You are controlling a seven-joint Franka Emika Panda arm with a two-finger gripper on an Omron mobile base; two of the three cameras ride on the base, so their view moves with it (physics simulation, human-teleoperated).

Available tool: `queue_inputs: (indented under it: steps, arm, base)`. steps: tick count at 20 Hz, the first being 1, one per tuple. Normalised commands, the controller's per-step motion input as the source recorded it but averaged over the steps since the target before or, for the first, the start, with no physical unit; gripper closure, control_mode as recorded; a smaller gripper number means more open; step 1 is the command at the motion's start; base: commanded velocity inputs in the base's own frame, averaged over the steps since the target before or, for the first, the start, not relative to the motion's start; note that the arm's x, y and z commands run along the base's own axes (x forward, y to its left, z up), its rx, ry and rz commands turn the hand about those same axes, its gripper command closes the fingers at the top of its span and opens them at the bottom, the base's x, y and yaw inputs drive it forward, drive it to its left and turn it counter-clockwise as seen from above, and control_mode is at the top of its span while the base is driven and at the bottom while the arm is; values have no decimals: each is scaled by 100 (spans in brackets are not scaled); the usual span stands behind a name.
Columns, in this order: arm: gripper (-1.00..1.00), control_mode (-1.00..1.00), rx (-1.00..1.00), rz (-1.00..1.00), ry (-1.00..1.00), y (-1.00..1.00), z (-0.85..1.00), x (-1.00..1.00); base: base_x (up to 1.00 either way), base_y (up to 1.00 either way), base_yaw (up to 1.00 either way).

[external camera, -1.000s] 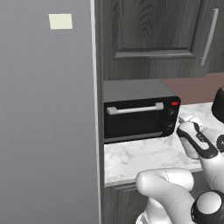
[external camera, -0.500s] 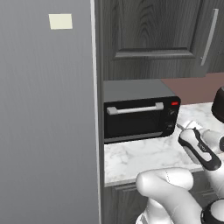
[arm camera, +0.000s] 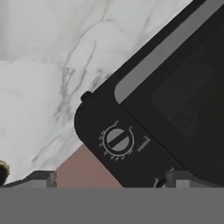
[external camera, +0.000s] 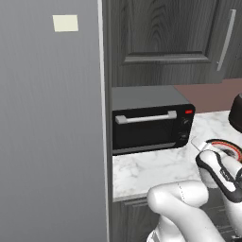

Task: Pull the toaster oven rack outwards. Pick up the baguette from the plate and place it on the toaster oven rack. Close the toaster oven door fully and set the temperature to the lowest setting.

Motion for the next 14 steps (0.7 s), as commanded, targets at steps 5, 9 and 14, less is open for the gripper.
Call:
queue_inputs:
  steps: [5, 9, 14]
  arm:
    - [-100, -100, 13, 0, 0, 6, 31, 2]
    - [-100, -100, 35, 1, 2, 0, 39, 0]
    - [-100, -100, 39, 7, 13, 7, 47, 0]
  base:
    - [0, 0, 0]
    - [0, 0, 0]
    - [0, 0, 0]
